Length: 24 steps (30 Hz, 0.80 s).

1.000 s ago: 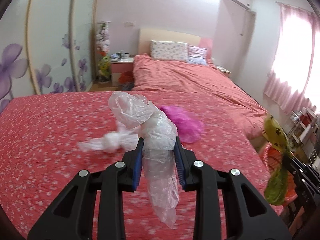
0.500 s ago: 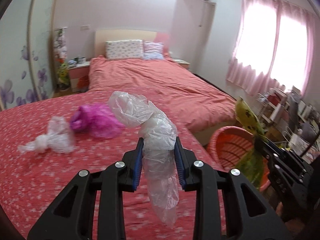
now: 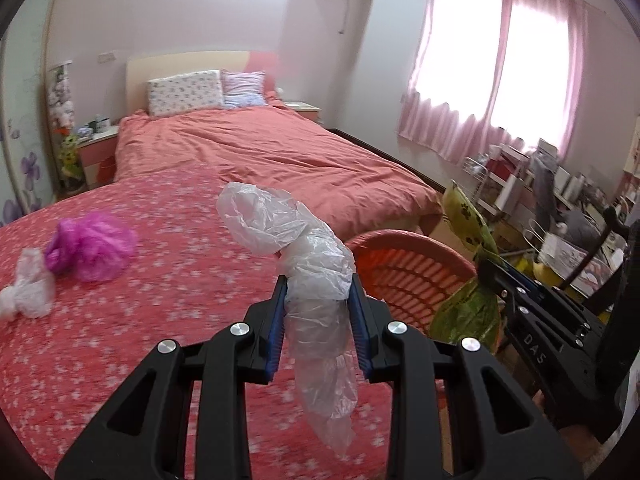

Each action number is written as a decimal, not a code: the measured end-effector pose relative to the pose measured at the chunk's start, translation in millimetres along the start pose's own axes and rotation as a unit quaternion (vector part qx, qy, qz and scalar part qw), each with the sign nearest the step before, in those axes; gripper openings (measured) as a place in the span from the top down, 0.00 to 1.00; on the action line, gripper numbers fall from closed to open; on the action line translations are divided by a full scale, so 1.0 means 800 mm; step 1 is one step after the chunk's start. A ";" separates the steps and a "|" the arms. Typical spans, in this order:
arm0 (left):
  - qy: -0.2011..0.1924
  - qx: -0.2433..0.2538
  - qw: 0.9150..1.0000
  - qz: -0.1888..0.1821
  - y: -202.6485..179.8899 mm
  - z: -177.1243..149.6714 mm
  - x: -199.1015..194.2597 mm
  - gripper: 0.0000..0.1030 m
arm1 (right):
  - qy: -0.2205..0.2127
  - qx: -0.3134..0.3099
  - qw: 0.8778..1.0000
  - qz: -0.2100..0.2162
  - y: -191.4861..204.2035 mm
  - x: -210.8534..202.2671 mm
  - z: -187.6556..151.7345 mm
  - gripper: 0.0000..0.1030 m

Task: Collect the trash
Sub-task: 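Carry the clear and green bags over the orange basket, then open both grippers to drop the bags into the basket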

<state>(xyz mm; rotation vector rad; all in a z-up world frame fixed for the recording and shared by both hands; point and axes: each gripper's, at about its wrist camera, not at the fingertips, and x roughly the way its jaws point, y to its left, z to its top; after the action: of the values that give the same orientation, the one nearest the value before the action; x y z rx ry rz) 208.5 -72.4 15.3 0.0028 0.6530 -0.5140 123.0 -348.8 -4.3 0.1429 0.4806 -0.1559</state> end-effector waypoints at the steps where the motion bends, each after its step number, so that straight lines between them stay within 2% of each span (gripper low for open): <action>1: 0.002 0.002 1.000 -0.004 -0.003 0.000 0.003 0.71 | 0.001 0.004 1.000 -0.004 -0.008 0.001 -0.001 0.85; 11: 0.022 0.027 0.999 -0.042 -0.055 -0.001 0.043 0.71 | 0.008 0.025 0.999 -0.027 -0.053 0.017 -0.007 0.85; 24: 0.038 0.035 0.997 -0.059 -0.077 -0.001 0.063 0.71 | 0.017 0.033 0.998 -0.041 -0.062 0.030 -0.013 0.85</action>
<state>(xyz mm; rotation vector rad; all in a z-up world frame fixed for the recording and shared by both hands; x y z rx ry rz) 213.9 -149.0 -4.5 0.0498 0.7112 -0.6537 130.5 -398.1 -29.7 0.1905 0.5158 -0.2496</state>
